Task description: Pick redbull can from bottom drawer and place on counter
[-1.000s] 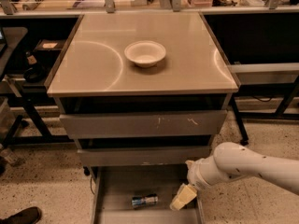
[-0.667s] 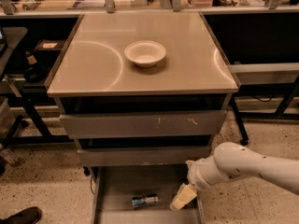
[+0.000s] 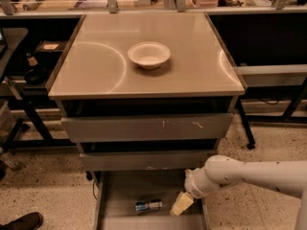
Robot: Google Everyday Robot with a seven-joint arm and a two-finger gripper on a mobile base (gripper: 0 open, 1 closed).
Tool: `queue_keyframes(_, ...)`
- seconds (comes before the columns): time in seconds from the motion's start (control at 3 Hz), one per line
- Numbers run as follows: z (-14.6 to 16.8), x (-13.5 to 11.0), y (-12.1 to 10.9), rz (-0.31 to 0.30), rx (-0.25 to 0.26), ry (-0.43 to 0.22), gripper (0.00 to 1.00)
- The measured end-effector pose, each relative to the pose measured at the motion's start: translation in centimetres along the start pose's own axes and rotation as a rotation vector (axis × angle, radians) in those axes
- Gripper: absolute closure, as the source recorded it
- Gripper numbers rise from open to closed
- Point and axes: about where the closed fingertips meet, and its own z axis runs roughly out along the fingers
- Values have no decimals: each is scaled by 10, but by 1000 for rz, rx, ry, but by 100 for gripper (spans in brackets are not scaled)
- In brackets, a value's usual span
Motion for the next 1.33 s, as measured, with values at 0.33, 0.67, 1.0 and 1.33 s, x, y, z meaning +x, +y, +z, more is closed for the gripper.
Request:
queue_keyframes(0.33,0,0,0,0,0,0,0)
queue_keyframes(0.67,25,3,6,-9,-37,-33,0)
queue_keyframes(1.0,61,-1,9,-38,-82,-98,0)
queue_keyframes(1.33,93,2,11,-51,-125,-150,0)
